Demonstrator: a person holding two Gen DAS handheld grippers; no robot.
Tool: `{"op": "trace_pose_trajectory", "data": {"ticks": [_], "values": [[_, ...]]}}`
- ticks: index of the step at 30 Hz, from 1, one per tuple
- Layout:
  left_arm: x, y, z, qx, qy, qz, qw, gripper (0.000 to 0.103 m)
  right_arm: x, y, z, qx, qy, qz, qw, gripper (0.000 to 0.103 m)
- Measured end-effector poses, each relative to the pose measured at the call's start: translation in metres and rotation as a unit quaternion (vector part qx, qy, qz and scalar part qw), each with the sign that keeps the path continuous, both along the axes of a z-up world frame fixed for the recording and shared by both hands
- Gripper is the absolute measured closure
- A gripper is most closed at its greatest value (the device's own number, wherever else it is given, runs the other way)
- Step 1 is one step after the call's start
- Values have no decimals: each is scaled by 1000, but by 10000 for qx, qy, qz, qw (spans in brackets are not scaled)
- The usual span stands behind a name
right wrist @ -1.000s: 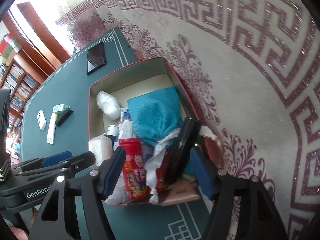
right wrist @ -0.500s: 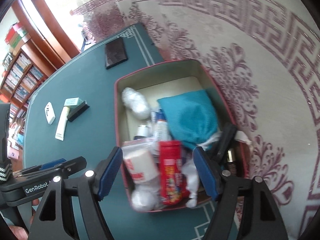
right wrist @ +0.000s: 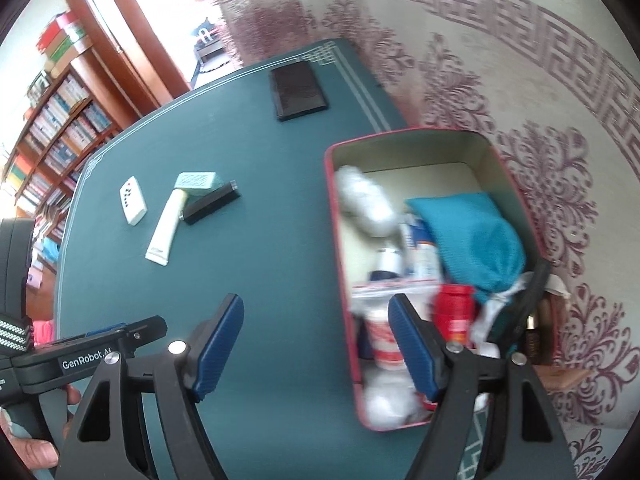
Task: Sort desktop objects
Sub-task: 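Move both open tools back over the table toward the remaining items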
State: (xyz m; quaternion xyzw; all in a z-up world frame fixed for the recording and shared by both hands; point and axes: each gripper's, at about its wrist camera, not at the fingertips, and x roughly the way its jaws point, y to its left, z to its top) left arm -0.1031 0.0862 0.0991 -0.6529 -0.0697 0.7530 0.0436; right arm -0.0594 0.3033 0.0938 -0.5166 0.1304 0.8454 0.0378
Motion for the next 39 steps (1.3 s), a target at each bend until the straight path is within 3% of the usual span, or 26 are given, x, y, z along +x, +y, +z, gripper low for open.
{"op": "trace_pose_trajectory", "data": {"ticks": [17, 28, 39], "values": [[-19, -75, -20, 25, -162, 320, 9994, 39, -36, -72, -23, -157, -417, 451, 9980, 24], [-42, -72, -35, -26, -291, 62, 9996, 39, -55, -77, -40, -208, -698, 345, 9967, 23], [-71, -44, -35, -202, -72, -393, 9990, 39, -81, -71, -47, -318, -838, 222, 9957, 23]]}}
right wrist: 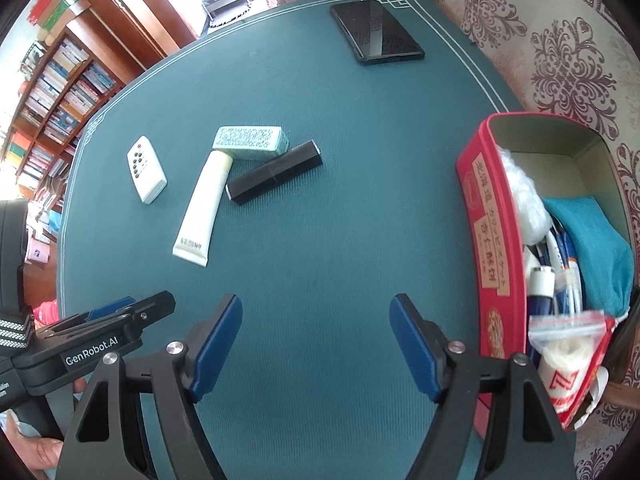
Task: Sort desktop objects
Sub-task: 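Move both open tools back over the table toward the remaining items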
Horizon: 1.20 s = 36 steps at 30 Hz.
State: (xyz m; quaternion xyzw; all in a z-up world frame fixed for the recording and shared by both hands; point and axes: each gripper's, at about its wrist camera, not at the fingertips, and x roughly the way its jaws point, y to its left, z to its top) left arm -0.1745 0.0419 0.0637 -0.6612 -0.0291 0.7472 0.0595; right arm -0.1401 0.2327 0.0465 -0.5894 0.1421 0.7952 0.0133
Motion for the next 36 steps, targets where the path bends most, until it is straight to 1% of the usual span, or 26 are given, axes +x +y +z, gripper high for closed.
{"op": "trace_pose_trajectory", "data": {"ticks": [4, 11, 15, 23, 27, 29, 31, 33, 36], "values": [[-11, 10, -2, -14, 83, -127, 9999, 39, -10, 2, -4, -36, -68, -27, 10000, 23], [-29, 11, -10, -18, 89, -92, 9999, 39, -27, 5, -13, -64, -198, -122, 9997, 23], [-37, 14, -11, 64, 102, -97, 9999, 39, -37, 7, -16, -91, -224, -174, 9996, 23], [-39, 21, -15, 163, 131, -286, 9994, 39, -58, 7, -16, -243, -215, -218, 9992, 23], [-38, 26, -15, 7, 268, -437, 9987, 39, -67, 5, -18, -392, -222, -262, 9986, 23], [-39, 27, -14, -48, 312, -434, 9986, 39, -70, 4, -20, -477, -253, -270, 9982, 23], [-39, 26, -14, -33, 340, -391, 9987, 39, -73, 3, -23, -513, -272, -280, 9979, 25], [-36, 25, -15, -56, 362, -434, 9984, 39, -75, 2, -27, -533, -308, -288, 9977, 30], [-32, 25, -14, -91, 453, -545, 9974, 39, -78, 1, -32, -584, -396, -302, 9970, 34]]}}
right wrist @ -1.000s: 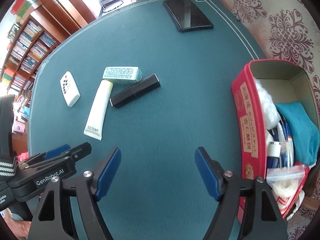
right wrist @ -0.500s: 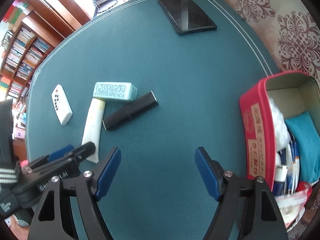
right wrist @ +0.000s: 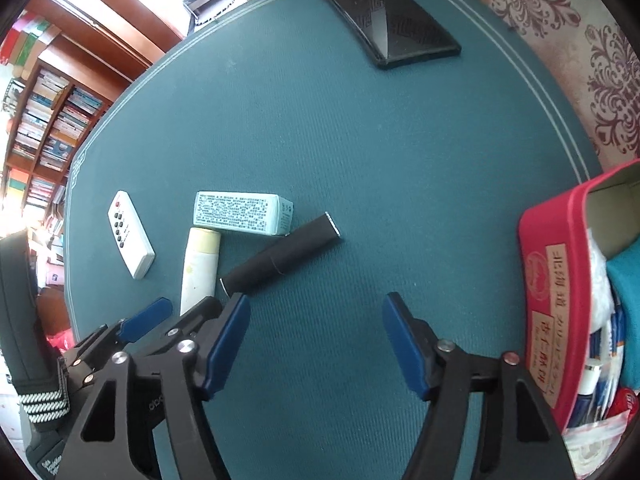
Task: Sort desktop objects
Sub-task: 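Move both open tools back over the table toward the remaining items, then grasp the white tube with the left tool while the right tool grasps the black case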
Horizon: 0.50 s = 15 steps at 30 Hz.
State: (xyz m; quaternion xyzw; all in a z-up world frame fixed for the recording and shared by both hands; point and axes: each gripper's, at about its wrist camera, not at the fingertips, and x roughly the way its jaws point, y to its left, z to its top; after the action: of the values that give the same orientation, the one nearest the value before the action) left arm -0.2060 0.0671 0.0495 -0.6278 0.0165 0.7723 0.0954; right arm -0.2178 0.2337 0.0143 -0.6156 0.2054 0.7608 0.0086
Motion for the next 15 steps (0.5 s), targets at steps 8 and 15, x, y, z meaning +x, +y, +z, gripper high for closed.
{"op": "trace_pose_trajectory", "data": {"ticks": [8, 15], "values": [[17, 6, 1, -322, 334, -267, 9986, 54, -5, -3, -4, -125, -58, -103, 9999, 36], [34, -18, 5, -269, 324, 206, 9989, 73, -12, -12, -3, -154, -53, -119, 9998, 36]]}}
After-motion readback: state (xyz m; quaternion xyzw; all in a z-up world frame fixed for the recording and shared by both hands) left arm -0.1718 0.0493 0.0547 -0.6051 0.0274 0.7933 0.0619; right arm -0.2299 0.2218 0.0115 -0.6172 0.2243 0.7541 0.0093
